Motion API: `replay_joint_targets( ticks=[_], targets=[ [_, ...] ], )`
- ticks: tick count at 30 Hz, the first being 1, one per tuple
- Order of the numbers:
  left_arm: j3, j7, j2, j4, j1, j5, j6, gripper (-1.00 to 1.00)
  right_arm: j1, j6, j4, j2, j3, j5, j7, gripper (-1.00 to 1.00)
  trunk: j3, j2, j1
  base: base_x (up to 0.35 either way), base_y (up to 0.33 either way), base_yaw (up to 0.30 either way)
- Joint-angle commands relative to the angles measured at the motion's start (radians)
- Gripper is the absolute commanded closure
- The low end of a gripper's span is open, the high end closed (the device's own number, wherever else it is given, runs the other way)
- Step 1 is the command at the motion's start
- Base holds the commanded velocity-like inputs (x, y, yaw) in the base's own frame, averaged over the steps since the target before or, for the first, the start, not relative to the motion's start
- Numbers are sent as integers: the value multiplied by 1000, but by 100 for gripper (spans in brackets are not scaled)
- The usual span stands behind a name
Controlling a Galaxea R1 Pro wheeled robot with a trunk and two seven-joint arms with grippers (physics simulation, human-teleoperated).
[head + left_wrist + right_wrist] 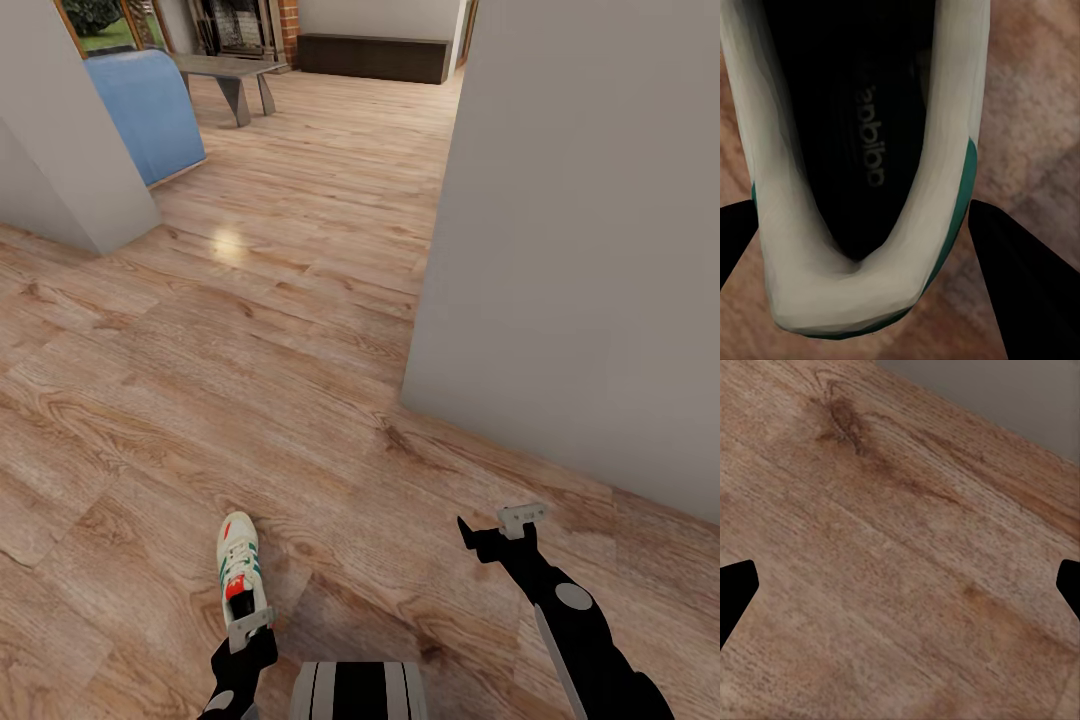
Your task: Pick up the two gym shoes and the two sandals from the corridor floor and place them onto the hallstand (shoe rack) in the corridor, making sure they are on the rack and not on the floor. Arrange them so the two gym shoes are next to each other and the two sandals are next to each other.
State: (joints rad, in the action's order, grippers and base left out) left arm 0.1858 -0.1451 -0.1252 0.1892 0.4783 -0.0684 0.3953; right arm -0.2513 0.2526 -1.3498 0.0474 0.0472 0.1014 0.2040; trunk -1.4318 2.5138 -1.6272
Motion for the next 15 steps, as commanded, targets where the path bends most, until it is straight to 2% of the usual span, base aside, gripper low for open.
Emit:
replay_joint_targets(
  ticks=[1, 15],
  targets=[
    [0, -1, 0, -1, 0, -7, 4, 100, 0, 5, -2, -1, 2, 11, 8, -100, -1, 0, 0, 0, 0, 0],
    [1, -1, 0, 3, 0, -6, 4, 100, 0, 4, 0, 1, 2, 12, 8, -100, -1, 0, 0, 0, 0, 0]
  ],
)
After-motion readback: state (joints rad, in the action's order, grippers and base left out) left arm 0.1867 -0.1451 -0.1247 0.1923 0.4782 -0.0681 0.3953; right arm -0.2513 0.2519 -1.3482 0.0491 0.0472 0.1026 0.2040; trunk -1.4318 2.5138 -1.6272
